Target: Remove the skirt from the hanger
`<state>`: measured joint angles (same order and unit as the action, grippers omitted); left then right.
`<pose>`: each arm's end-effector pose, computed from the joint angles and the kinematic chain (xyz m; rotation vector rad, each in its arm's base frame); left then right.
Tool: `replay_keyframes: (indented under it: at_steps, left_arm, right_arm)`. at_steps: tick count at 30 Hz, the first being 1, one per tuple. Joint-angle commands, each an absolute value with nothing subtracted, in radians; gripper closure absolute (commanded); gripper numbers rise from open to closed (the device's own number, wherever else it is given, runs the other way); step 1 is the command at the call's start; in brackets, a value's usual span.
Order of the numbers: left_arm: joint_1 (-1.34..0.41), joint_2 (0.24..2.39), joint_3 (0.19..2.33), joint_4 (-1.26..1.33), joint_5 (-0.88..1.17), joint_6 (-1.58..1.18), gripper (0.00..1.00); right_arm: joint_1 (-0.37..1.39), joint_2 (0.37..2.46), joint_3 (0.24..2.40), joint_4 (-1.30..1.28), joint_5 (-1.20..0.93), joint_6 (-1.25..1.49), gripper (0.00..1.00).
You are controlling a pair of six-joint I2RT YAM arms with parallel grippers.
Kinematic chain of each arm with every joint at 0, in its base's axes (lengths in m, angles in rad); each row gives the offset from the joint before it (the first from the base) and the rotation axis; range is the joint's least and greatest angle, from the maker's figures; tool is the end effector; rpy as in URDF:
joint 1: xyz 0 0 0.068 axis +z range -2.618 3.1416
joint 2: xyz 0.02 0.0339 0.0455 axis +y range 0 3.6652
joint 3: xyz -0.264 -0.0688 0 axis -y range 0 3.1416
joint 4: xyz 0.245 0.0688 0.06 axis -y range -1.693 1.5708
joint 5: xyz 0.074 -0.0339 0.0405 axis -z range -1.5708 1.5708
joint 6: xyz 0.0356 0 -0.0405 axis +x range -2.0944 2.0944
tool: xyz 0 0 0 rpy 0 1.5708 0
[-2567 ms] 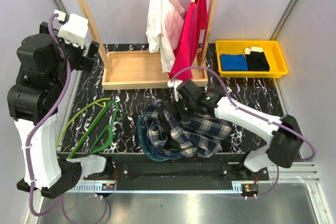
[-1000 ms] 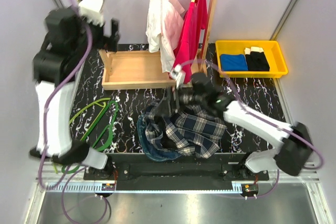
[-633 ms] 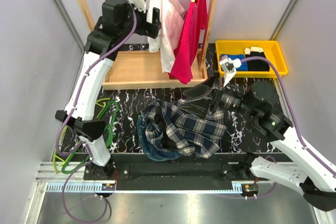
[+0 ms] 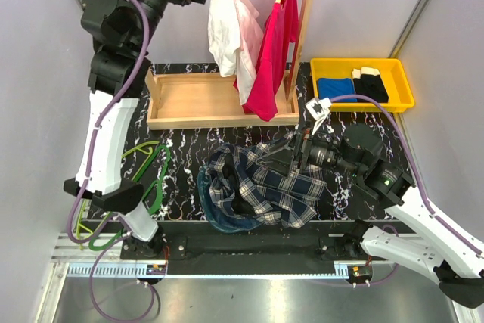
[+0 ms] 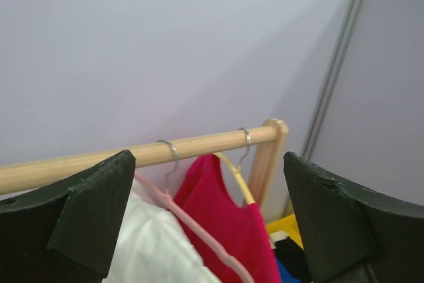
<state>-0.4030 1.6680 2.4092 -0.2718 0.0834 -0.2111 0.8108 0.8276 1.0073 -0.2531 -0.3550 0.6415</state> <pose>0.2596 -0.1139 0.6355 0.1830 1.1070 -0.5955 0.1142 0.1381 0.4028 -0.4540 1.7794 1.3606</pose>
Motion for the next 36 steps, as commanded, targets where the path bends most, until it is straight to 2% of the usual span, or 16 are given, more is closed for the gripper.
replay_keyframes:
  at_steps: [1, 8, 17, 26, 30, 36]
  left_arm:
    - [-0.483, 1.753, 2.43, -0.282, 0.091, -0.279, 0.01]
    - [-0.609, 1.816, 2.396, -0.282, -0.059, -0.158, 0.01]
    - [-0.618, 1.838, 2.343, -0.264, -0.247, -0.043, 0.01]
    - [-0.577, 1.703, 2.132, -0.215, -0.248, -0.021, 0.01]
    - [-0.529, 1.593, 1.947, -0.147, -0.25, -0.018, 0.01]
    - [-0.476, 1.54, 1.893, -0.14, -0.218, -0.021, 0.01]
  right_arm:
    - [0.815, 0.81, 1.015, -0.236, -0.328, 0.646, 0.0]
    - [0.815, 0.756, 1.009, -0.248, -0.308, 0.661, 0.0]
    - [0.815, 0.703, 1.019, -0.313, -0.265, 0.661, 0.0]
    - [0.815, 0.677, 1.008, -0.351, -0.238, 0.667, 0.0]
    - [0.815, 0.683, 1.011, -0.354, -0.242, 0.667, 0.0]
    - [0.815, 0.693, 1.002, -0.351, -0.245, 0.673, 0.0]
